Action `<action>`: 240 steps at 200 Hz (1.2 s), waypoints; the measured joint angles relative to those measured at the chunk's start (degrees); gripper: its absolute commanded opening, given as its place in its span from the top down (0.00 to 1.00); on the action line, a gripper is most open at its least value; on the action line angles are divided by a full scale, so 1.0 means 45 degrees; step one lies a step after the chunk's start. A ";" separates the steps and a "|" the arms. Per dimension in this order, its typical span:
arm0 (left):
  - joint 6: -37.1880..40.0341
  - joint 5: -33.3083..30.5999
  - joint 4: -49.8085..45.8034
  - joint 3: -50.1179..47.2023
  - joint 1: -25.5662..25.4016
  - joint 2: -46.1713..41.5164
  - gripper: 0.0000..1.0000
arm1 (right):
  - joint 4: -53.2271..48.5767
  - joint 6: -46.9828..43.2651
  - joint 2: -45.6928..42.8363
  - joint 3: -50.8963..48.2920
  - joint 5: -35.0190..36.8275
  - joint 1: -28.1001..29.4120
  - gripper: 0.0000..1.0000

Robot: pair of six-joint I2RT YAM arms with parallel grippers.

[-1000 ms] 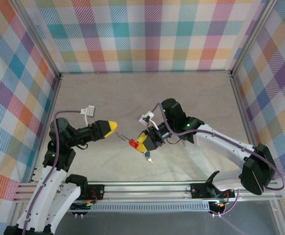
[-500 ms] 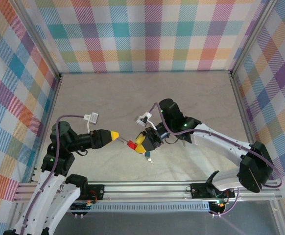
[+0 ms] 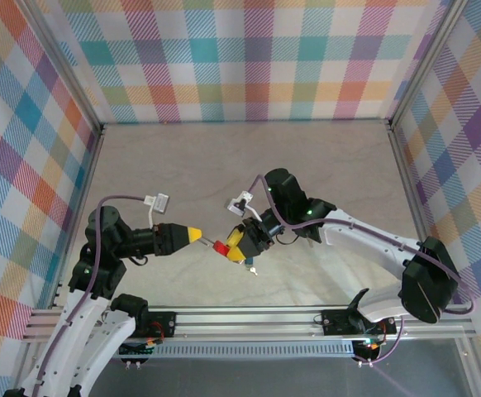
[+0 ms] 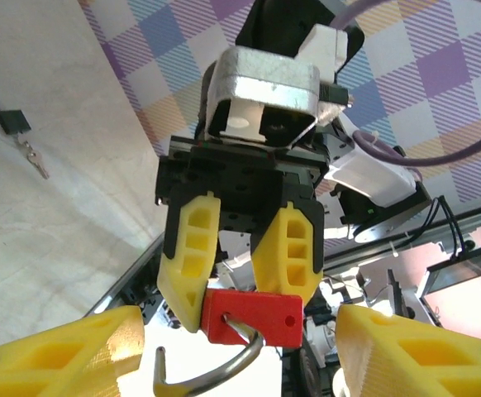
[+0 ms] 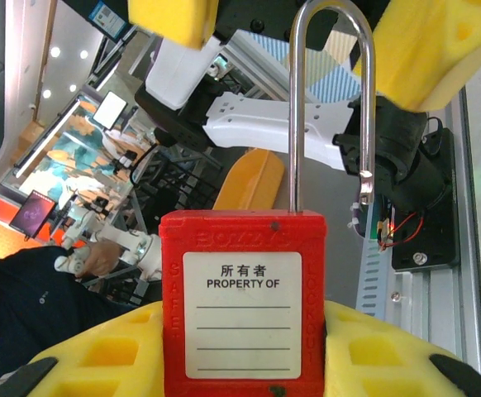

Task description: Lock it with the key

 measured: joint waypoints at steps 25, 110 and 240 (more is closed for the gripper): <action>0.0039 0.0194 -0.0039 0.0000 -0.0058 -0.0097 0.52 | 0.0121 0.0121 0.0131 0.0092 -0.0034 0.0000 1.00; 0.1491 0.0117 -0.2380 0.0797 -0.0151 -0.0160 0.75 | -0.2001 -0.1243 0.0801 0.0792 0.0743 0.0000 1.00; 0.3653 -0.1292 -0.5746 0.1962 -0.0461 0.0136 0.88 | -0.3405 -0.3424 0.0146 0.0976 0.4488 0.1399 1.00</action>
